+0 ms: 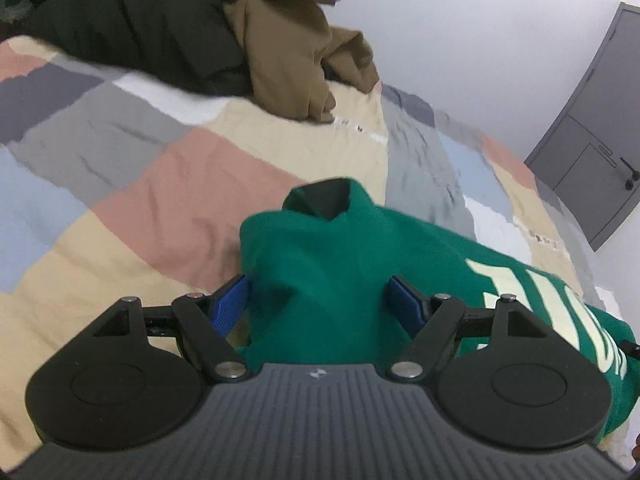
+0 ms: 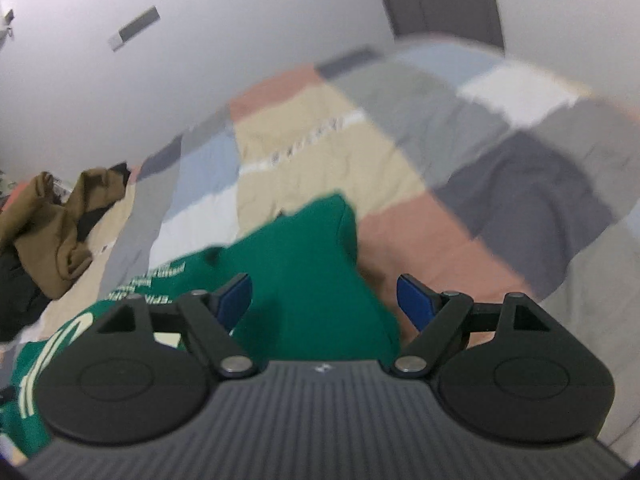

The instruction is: Fold large clothes

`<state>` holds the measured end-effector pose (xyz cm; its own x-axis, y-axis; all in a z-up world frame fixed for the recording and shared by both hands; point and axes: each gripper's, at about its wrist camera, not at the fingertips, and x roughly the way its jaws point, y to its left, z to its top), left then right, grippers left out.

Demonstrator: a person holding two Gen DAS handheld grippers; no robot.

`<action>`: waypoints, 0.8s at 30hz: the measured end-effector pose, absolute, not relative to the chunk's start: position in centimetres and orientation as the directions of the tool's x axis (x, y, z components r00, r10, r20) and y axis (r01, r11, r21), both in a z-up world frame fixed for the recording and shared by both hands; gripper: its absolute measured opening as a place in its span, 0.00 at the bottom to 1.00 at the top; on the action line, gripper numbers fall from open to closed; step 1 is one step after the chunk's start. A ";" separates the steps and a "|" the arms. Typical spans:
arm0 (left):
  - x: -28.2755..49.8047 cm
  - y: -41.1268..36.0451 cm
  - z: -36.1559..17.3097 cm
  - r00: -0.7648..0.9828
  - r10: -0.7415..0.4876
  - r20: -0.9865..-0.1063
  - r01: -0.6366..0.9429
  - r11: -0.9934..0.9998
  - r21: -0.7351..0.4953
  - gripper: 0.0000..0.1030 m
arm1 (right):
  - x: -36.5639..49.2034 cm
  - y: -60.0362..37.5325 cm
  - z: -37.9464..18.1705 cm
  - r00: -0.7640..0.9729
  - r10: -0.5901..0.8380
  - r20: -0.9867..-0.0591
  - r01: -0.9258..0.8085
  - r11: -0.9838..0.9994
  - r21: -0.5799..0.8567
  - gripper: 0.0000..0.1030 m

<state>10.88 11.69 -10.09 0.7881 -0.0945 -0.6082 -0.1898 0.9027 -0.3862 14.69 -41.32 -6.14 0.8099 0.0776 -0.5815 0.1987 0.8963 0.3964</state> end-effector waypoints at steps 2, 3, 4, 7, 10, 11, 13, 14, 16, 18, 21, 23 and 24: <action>11.0 11.6 -10.4 0.790 -0.098 -0.605 -0.189 0.900 -0.392 0.72 | 15.6 -41.1 -6.9 0.794 0.156 -0.588 0.146 0.890 0.432 0.75; 11.2 11.5 -10.5 0.789 -0.104 -0.605 -0.185 0.899 -0.396 0.61 | 15.9 -40.8 -7.0 0.791 0.163 -0.590 0.132 0.896 0.425 0.67; 11.4 11.5 -10.5 0.787 -0.102 -0.609 -0.188 0.900 -0.394 0.56 | 16.1 -40.4 -7.0 0.789 0.162 -0.592 0.119 0.906 0.407 0.52; 11.4 11.1 -9.7 0.804 -0.100 -0.587 -0.169 0.906 -0.387 0.28 | 16.5 -39.3 -6.3 0.800 0.150 -0.580 0.075 0.935 0.346 0.24; 12.0 10.9 -8.7 0.829 -0.091 -0.552 -0.159 0.908 -0.388 0.19 | 16.9 -38.9 -5.3 0.833 0.150 -0.532 0.030 0.948 0.316 0.19; 12.4 10.9 -8.3 0.838 -0.093 -0.538 -0.152 0.907 -0.393 0.17 | 17.1 -38.9 -4.9 0.846 0.154 -0.510 0.022 0.947 0.322 0.19; 13.4 11.0 -7.3 0.856 -0.095 -0.508 -0.135 0.907 -0.398 0.17 | 17.3 -39.4 -4.5 0.868 0.162 -0.469 0.019 0.934 0.358 0.18; 14.0 11.1 -6.9 0.864 -0.104 -0.493 -0.126 0.903 -0.410 0.17 | 17.7 -39.7 -4.4 0.875 0.164 -0.455 0.026 0.924 0.382 0.18; 15.2 11.2 -6.3 0.871 -0.112 -0.477 -0.112 0.902 -0.416 0.17 | 18.4 -40.0 -4.3 0.885 0.159 -0.437 0.037 0.912 0.408 0.18; 16.5 11.1 -6.1 0.877 -0.111 -0.468 -0.101 0.909 -0.405 0.17 | 19.2 -39.8 -4.4 0.894 0.138 -0.427 0.041 0.922 0.384 0.18; 18.5 11.0 -7.1 0.863 -0.113 -0.492 -0.104 0.914 -0.392 0.17 | 20.8 -39.7 -5.2 0.887 0.114 -0.448 0.061 0.932 0.357 0.18; 19.4 11.0 -8.5 0.848 -0.114 -0.518 -0.113 0.915 -0.386 0.17 | 21.5 -39.8 -6.1 0.873 0.103 -0.476 0.078 0.936 0.345 0.18; 19.7 11.1 -9.2 0.840 -0.118 -0.530 -0.116 0.915 -0.387 0.17 | 21.9 -39.7 -6.7 0.862 0.099 -0.498 0.084 0.940 0.331 0.19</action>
